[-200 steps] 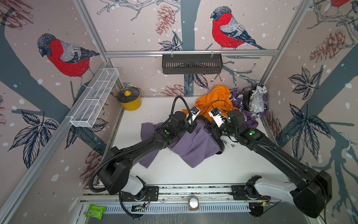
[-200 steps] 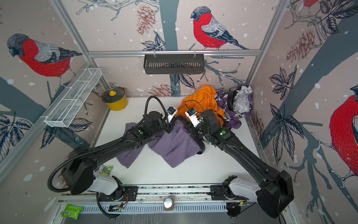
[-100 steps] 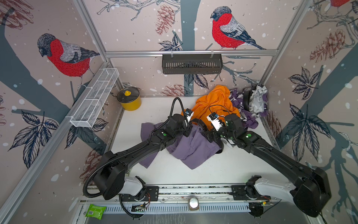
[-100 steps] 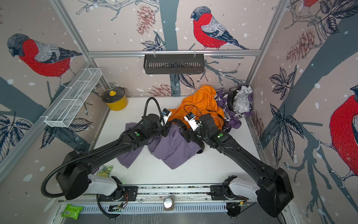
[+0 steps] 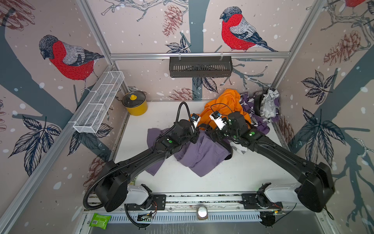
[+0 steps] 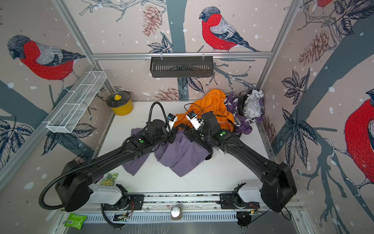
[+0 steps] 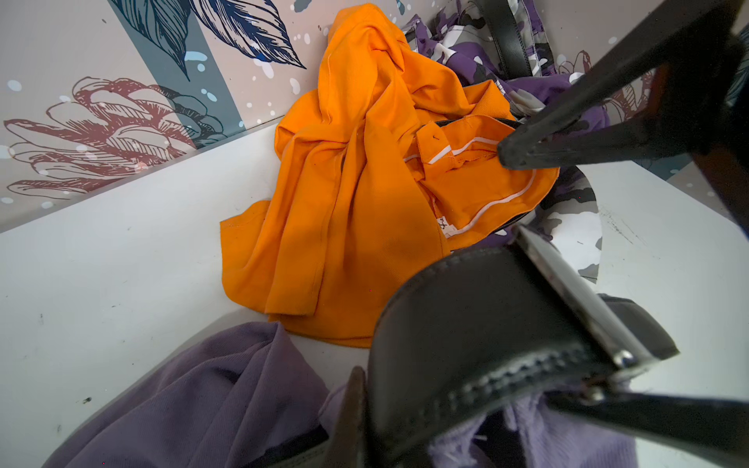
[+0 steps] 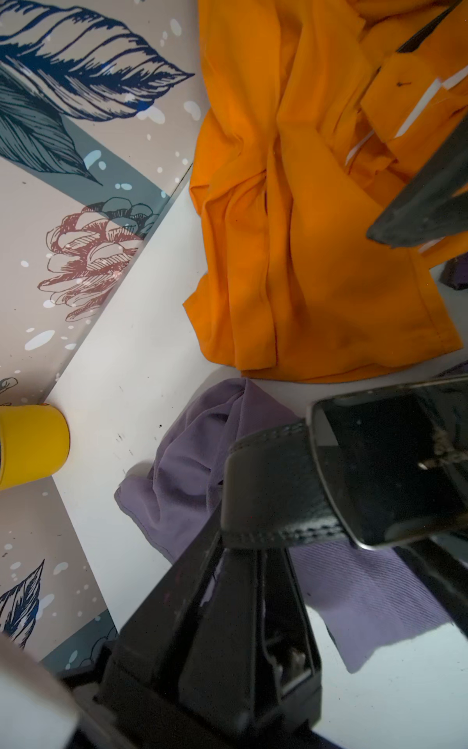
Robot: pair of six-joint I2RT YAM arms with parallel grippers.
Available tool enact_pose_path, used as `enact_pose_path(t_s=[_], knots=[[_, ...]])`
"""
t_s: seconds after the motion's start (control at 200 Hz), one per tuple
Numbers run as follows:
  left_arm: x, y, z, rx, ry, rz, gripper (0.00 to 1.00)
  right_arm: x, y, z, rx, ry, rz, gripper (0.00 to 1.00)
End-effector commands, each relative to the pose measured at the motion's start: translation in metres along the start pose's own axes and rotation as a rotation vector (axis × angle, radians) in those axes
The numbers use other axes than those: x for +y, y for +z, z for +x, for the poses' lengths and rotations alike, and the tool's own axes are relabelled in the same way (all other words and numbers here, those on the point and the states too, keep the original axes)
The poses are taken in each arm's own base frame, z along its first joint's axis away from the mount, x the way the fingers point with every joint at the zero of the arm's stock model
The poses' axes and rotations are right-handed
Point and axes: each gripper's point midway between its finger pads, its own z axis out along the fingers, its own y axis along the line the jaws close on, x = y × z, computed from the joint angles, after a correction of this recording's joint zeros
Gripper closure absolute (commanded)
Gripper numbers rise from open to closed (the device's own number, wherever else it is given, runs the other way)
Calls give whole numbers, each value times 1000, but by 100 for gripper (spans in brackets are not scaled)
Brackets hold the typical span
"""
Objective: Remove the belt from the trousers
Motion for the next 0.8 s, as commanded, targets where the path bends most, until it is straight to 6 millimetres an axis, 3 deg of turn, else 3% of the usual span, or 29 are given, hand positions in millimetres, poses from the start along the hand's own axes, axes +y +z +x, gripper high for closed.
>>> enact_pose_path(t_s=[0.0,0.245,0.51,0.795], knots=[[-6,-3,-7,-23,-19,34,100,9,5,-4,4,-47,-46,0],[-5,-3,-8,-24,-25,29,100,12,8,-6,-13,-58,-55,4],[-5,-3,-9,-26,-30,25,100,18,7,-13,-41,-49,-94,15],[-5,-3,-11,-28,-33,26,100,26,10,-12,-36,-45,-146,17]])
